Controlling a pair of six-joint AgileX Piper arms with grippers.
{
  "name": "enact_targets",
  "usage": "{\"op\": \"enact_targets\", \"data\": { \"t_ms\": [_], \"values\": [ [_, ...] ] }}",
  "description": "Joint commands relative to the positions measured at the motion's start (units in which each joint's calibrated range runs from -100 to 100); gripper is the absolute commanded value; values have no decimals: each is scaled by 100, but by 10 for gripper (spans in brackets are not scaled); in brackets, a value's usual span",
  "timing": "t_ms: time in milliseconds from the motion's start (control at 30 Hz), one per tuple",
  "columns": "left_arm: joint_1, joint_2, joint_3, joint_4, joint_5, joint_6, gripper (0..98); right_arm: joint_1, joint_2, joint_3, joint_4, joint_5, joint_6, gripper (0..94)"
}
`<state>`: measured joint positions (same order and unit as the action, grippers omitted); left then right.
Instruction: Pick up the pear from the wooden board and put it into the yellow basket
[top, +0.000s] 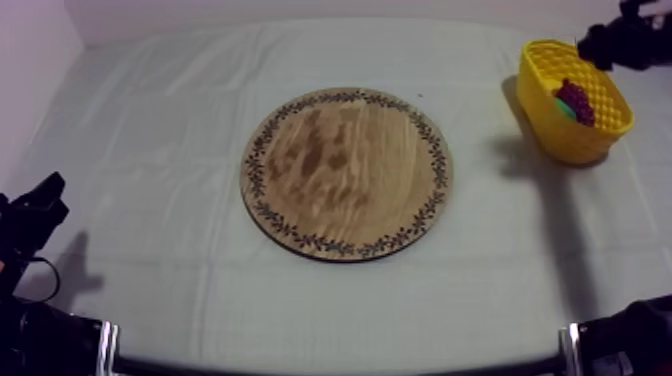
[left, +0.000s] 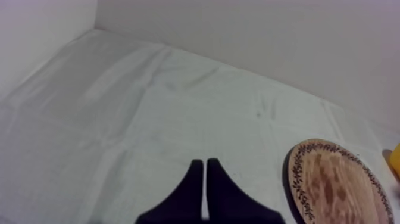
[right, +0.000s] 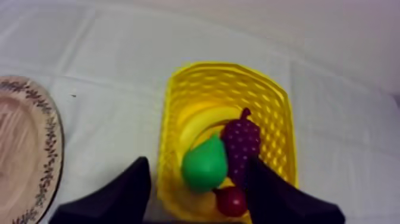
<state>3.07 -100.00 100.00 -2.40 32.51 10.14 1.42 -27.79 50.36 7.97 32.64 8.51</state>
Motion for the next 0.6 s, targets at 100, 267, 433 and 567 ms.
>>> {"op": "enact_targets", "data": {
  "t_ms": [100, 267, 433, 567],
  "values": [
    [1, 0, 0, -2, -1, -1, 1, -116, -2900, 2382, -948, -421, 909, 357],
    [1, 0, 0, -2, -1, -1, 1, -167, -4492, 3547, -1370, -347, 1399, 312],
    [1, 0, 0, -2, -1, -1, 1, -172, -5555, 4288, -1378, -290, 1524, 221],
    [1, 0, 0, -2, -1, -1, 1, -197, -6101, 4733, -1420, -381, 1625, 89]
  ]
}}
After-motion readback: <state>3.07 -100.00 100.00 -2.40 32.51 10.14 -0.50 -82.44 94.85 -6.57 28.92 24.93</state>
